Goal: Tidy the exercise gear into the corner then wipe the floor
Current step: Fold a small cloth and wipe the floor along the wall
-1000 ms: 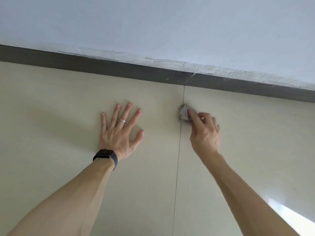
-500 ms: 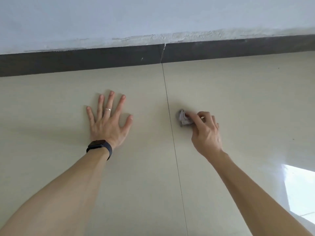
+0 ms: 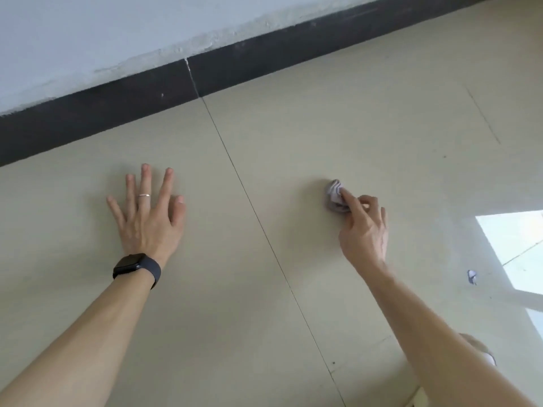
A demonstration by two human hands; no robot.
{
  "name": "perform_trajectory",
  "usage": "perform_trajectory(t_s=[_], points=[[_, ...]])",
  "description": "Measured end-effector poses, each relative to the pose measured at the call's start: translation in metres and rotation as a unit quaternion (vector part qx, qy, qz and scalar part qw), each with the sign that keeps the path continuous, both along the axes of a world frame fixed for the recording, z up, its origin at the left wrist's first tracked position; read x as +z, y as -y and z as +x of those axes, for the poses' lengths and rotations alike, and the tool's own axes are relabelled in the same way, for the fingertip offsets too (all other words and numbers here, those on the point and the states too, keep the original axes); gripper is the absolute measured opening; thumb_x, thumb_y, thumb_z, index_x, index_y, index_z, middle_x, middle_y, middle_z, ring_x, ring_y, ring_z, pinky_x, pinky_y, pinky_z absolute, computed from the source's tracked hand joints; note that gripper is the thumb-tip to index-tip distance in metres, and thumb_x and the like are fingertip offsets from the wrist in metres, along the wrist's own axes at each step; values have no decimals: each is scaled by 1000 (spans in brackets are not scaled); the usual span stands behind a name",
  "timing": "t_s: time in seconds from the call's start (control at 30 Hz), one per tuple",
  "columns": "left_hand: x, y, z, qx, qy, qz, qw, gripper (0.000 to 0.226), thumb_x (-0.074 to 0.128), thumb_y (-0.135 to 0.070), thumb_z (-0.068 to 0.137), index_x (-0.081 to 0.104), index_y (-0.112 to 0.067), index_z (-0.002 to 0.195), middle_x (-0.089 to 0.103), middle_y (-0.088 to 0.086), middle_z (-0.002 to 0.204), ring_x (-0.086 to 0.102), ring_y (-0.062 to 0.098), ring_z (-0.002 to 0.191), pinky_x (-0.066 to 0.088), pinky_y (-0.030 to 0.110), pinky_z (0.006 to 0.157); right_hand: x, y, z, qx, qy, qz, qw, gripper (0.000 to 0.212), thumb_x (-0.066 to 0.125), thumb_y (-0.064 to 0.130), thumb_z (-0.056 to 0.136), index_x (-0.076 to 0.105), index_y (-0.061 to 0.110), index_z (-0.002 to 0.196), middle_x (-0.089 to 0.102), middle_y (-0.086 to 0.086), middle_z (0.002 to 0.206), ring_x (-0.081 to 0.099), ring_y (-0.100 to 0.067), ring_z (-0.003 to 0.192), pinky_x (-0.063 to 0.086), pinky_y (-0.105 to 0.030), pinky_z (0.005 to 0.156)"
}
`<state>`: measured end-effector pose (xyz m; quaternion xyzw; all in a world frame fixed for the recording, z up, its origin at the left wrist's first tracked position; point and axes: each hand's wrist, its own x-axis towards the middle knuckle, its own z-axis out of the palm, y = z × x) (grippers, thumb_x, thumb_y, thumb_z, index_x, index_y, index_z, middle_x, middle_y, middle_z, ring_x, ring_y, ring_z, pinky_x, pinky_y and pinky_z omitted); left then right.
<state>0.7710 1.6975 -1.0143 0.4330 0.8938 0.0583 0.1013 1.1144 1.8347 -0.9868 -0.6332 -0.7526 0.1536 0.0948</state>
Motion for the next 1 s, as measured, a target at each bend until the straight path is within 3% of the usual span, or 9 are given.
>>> perform_trajectory(t_s=[0.2, 0.33, 0.4, 0.47, 0.57, 0.67, 0.73, 0.87, 1.0], points=[[-6, 35, 104, -153, 31, -27, 987, 66, 29, -55, 96, 20, -35, 158, 7, 0, 168, 6, 31, 154, 14, 63, 119, 3, 166, 11, 388, 21, -15, 921, 66, 45, 5, 75, 56, 39, 130, 52, 2, 113, 52, -25, 78, 47, -36, 74], [-9, 35, 97, -153, 37, -32, 987, 65, 28, -56, 96, 22, -35, 157, 7, -1, 168, 5, 29, 154, 12, 59, 120, 9, 73, 59, 67, 79, -8, 995, 68, 47, 4, 79, 50, 40, 137, 52, -2, 115, 52, -33, 86, 41, -40, 77], [-8, 34, 100, -145, 40, -30, 988, 65, 28, -56, 95, 22, -36, 157, 7, -3, 168, 5, 28, 154, 11, 58, 120, 7, 48, 83, -132, 74, -46, 987, 76, 52, 3, 78, 42, 39, 145, 47, -6, 121, 49, -36, 96, 39, -42, 85], [-8, 33, 103, -136, 43, -36, 989, 66, 28, -56, 95, 22, -37, 157, 5, -4, 168, 4, 27, 154, 10, 58, 121, 8, 69, 78, -186, 53, -51, 980, 78, 51, 2, 78, 41, 37, 147, 46, -8, 121, 47, -35, 93, 40, -42, 86], [-6, 34, 101, -134, 52, -51, 988, 67, 24, -59, 95, 19, -36, 158, 3, -3, 168, 2, 28, 154, 7, 58, 121, 6, 158, 47, -4, 24, -49, 999, 74, 47, 3, 74, 48, 32, 143, 50, -6, 114, 46, -31, 79, 47, -42, 74], [-3, 34, 101, -137, 61, -57, 987, 68, 23, -60, 95, 17, -36, 158, 2, -2, 168, 2, 29, 154, 5, 58, 121, 11, 232, 29, 217, 28, -83, 972, 73, 44, 6, 72, 51, 34, 139, 50, -1, 113, 49, -27, 76, 48, -37, 68], [-3, 34, 102, -132, 62, -61, 987, 68, 23, -59, 95, 15, -36, 158, 1, -3, 168, 1, 29, 154, 4, 58, 121, 13, 233, 37, 260, 29, -78, 962, 79, 46, 7, 71, 43, 40, 143, 52, 1, 111, 51, -25, 77, 47, -35, 71], [-2, 33, 104, -126, 66, -64, 988, 68, 23, -59, 94, 14, -36, 158, 0, -2, 168, 0, 28, 154, 3, 58, 121, 19, 171, 87, 29, 55, -62, 996, 80, 49, 6, 78, 37, 44, 147, 52, -4, 110, 53, -31, 82, 42, -38, 74], [-3, 34, 103, -125, 65, -62, 988, 69, 22, -60, 95, 12, -36, 159, -2, -3, 168, -2, 27, 154, 1, 57, 121, 15, 124, 141, -270, 40, -102, 957, 78, 48, 1, 83, 35, 37, 151, 45, -12, 121, 48, -37, 105, 38, -43, 98]])
